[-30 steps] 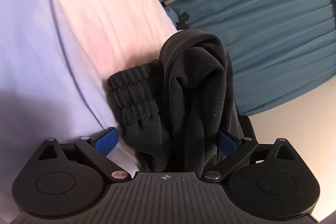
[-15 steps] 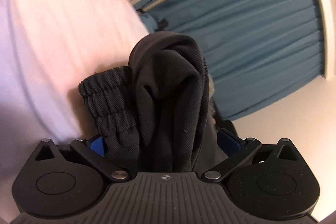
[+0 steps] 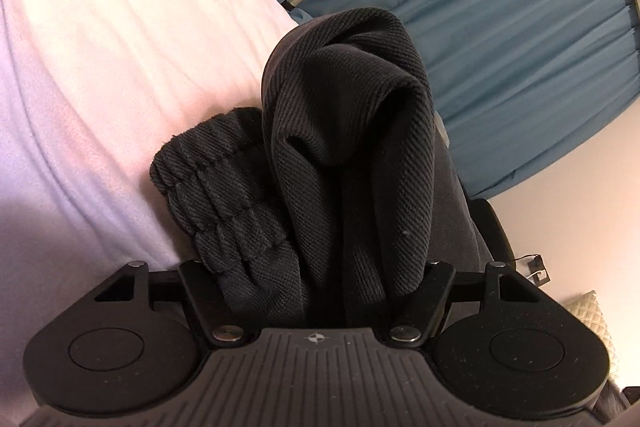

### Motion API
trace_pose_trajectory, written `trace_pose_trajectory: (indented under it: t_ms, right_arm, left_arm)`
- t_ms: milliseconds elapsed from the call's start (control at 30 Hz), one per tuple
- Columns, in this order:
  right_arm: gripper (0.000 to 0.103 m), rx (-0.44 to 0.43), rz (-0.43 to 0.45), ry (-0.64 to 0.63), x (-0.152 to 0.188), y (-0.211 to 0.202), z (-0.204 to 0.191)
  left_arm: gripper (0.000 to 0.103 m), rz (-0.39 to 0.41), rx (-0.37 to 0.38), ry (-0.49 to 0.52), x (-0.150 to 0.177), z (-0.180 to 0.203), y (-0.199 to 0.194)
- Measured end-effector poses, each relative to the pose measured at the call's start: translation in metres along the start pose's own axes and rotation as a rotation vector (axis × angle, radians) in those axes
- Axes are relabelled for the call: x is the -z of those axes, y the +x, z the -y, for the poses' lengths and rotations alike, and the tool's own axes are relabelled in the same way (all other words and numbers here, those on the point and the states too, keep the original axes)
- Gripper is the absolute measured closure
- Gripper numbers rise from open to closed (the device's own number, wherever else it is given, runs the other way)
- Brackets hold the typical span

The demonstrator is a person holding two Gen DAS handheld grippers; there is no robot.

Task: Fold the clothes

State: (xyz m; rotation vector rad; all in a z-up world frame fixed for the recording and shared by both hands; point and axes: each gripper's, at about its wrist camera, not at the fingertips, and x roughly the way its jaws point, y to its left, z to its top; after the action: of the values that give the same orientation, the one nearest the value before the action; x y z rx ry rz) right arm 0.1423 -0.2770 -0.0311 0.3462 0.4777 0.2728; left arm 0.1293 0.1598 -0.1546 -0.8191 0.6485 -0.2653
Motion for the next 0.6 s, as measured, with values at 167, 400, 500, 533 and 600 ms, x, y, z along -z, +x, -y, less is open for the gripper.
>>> trace_pose_trajectory:
  t_ms: [167,400,500,533,600]
  right_arm:
    - [0.031,0.099,-0.016,0.339,0.002,0.018,0.074]
    - [0.025,-0.071,-0.015,0.480,0.022,0.049,0.091]
    - [0.056,-0.066,0.015,0.418,0.018,0.046,0.079]
    - [0.065,-0.071,0.029,0.400,0.016,0.041,0.074]
    - [0.070,-0.083,0.062,0.370,0.011,0.031,0.064]
  left_arm:
    - [0.030,0.001,0.007,0.001,0.055,-0.017,-0.039]
    - [0.030,0.014,-0.005,-0.001,0.022,0.039,0.006]
    - [0.032,0.027,-0.004,0.013,0.024,0.039,0.003]
    - [0.036,0.034,-0.004,0.020,0.025,0.040,0.001]
    - [0.043,0.051,-0.001,0.030,0.031,0.042,-0.004]
